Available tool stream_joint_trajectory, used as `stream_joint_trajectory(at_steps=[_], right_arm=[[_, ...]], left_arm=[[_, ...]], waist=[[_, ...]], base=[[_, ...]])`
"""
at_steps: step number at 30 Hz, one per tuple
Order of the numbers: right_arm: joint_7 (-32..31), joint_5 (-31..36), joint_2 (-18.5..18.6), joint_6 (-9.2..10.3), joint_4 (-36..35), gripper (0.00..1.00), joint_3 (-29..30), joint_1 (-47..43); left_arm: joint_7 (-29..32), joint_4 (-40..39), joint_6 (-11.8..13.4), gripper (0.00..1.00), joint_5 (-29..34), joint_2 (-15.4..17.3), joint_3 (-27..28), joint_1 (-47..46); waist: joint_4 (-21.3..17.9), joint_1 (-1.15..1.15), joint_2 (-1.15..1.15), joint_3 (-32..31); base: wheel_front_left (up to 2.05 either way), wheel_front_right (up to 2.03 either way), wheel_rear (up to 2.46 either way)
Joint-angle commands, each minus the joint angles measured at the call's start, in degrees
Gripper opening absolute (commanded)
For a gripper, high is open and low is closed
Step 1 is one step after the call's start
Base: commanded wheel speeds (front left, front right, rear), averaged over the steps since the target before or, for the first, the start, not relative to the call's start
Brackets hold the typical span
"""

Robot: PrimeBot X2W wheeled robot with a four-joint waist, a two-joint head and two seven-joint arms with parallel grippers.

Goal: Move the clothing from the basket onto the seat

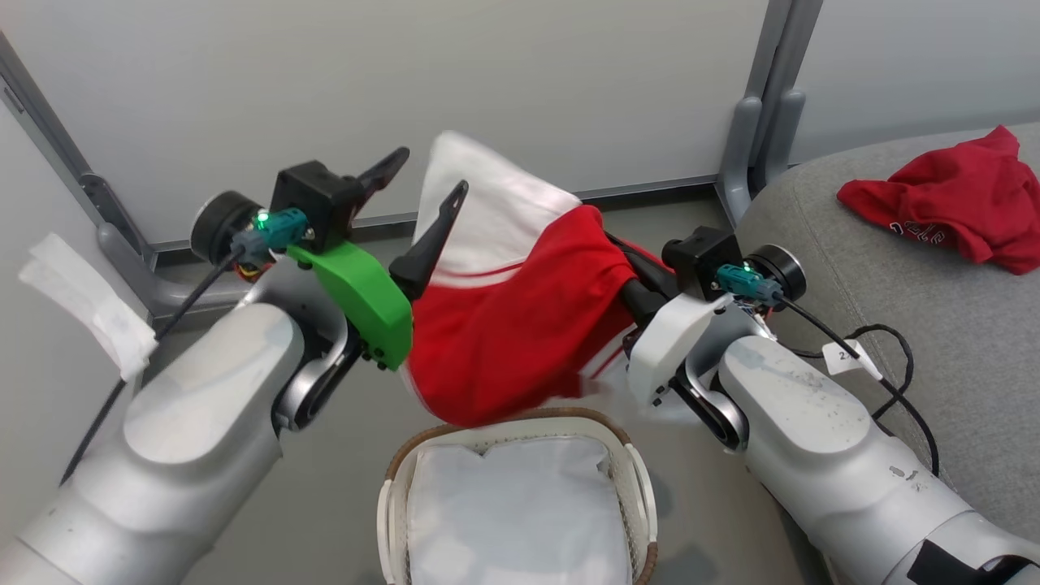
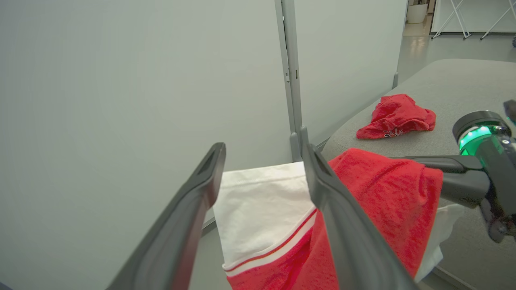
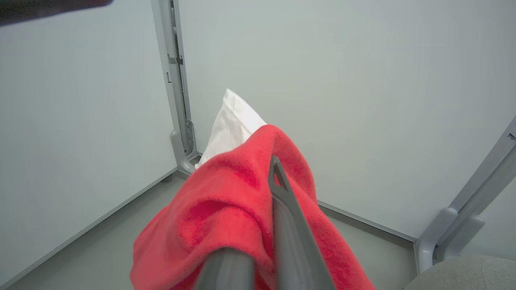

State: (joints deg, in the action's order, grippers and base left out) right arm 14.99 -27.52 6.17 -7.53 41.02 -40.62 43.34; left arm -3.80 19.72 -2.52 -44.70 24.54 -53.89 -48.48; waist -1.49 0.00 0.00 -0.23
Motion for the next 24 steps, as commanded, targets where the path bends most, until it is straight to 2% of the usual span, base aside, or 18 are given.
stream_joint_trajectory(at_steps=[1, 12, 24], right_arm=[[0.29, 0.74, 0.25, 0.08, -0.42, 0.0, 0.94, -1.13], [0.29, 4.72, 2.09, 0.07, -2.73, 0.0, 10.04, -5.53], [0.29, 8.91, 3.52, 0.08, -7.29, 0.0, 17.85, -10.28]], left_arm=[[-1.09, 0.27, 0.37, 1.0, -0.19, -0.41, -0.36, 1.81], [-8.04, 1.77, 1.31, 1.0, 0.76, -5.53, -3.6, 10.38], [-10.59, 4.61, 0.9, 1.0, 1.74, -10.14, -5.49, 14.52]], waist=[[-0.05, 0.0, 0.0, 0.1], [-1.58, 0.0, 0.0, 1.02], [-6.35, 0.0, 0.0, 2.6]], base=[[0.0, 0.0, 0.0], [0.0, 0.0, 0.0], [0.0, 0.0, 0.0]])
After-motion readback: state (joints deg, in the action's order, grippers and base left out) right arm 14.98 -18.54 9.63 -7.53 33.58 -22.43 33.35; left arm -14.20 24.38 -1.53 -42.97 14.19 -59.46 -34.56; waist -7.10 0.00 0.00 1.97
